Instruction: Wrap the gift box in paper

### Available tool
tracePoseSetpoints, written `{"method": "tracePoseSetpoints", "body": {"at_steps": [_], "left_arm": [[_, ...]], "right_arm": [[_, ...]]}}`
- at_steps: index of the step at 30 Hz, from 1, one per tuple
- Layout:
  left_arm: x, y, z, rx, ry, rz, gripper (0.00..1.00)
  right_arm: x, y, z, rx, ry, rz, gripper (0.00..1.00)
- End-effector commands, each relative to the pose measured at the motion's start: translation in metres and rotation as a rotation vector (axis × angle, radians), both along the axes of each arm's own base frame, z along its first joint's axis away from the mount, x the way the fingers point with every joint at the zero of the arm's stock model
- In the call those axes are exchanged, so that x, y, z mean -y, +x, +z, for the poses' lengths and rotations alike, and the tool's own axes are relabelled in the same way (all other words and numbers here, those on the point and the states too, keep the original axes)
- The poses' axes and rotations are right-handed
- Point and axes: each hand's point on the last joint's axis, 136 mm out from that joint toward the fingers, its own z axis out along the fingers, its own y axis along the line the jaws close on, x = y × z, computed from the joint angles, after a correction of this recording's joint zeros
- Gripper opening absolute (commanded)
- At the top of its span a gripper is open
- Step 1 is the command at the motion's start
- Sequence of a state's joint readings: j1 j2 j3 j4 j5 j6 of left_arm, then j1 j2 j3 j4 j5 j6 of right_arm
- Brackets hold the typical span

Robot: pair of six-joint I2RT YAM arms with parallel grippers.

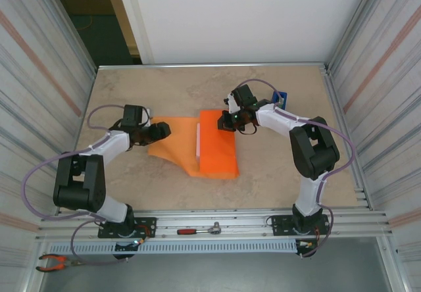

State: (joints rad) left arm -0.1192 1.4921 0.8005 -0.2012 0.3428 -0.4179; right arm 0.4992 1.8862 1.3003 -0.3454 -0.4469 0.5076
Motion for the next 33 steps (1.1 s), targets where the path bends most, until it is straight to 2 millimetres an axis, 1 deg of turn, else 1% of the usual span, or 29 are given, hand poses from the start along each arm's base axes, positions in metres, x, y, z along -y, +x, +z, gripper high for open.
{"method": "tracePoseSetpoints", "body": {"at_steps": [1,6,10,14,16,17,20,22,25,29,32,33], "left_arm": [[0.001,-0.020,0.009,-0.063,-0.064,-0.037,0.64],[-0.010,-0.039,0.013,-0.132,-0.107,-0.005,0.49],[-0.013,-0.049,0.015,-0.136,-0.103,0.003,0.41],[-0.015,-0.057,0.011,-0.139,-0.094,0.016,0.28],[-0.015,-0.060,0.010,-0.144,-0.090,0.014,0.26],[-0.015,-0.061,0.009,-0.147,-0.089,0.012,0.23],[-0.016,-0.064,0.011,-0.140,-0.086,0.008,0.10],[-0.014,-0.063,0.018,-0.111,-0.097,0.009,0.08],[-0.005,-0.060,0.042,-0.015,-0.122,-0.015,0.08],[0.023,-0.063,0.080,0.144,-0.122,-0.111,0.09],[0.050,-0.071,0.100,0.218,-0.138,-0.191,0.09],[0.059,-0.074,0.103,0.233,-0.146,-0.213,0.09]], "right_arm": [[0.016,-0.026,-0.053,-0.132,-0.129,-0.008,0.00],[0.016,-0.027,-0.054,-0.133,-0.129,-0.007,0.00],[0.017,-0.027,-0.055,-0.133,-0.130,-0.007,0.00],[0.017,-0.028,-0.057,-0.137,-0.129,-0.008,0.00],[0.017,-0.029,-0.058,-0.138,-0.130,-0.008,0.00],[0.017,-0.029,-0.058,-0.137,-0.129,-0.007,0.00],[0.017,-0.029,-0.058,-0.138,-0.126,-0.008,0.00],[0.017,-0.028,-0.058,-0.138,-0.125,-0.011,0.00],[0.016,-0.029,-0.058,-0.138,-0.123,-0.008,0.00],[0.015,-0.029,-0.058,-0.140,-0.123,-0.010,0.00],[0.014,-0.029,-0.059,-0.142,-0.122,-0.008,0.00],[0.014,-0.029,-0.059,-0.141,-0.124,-0.009,0.00]]}}
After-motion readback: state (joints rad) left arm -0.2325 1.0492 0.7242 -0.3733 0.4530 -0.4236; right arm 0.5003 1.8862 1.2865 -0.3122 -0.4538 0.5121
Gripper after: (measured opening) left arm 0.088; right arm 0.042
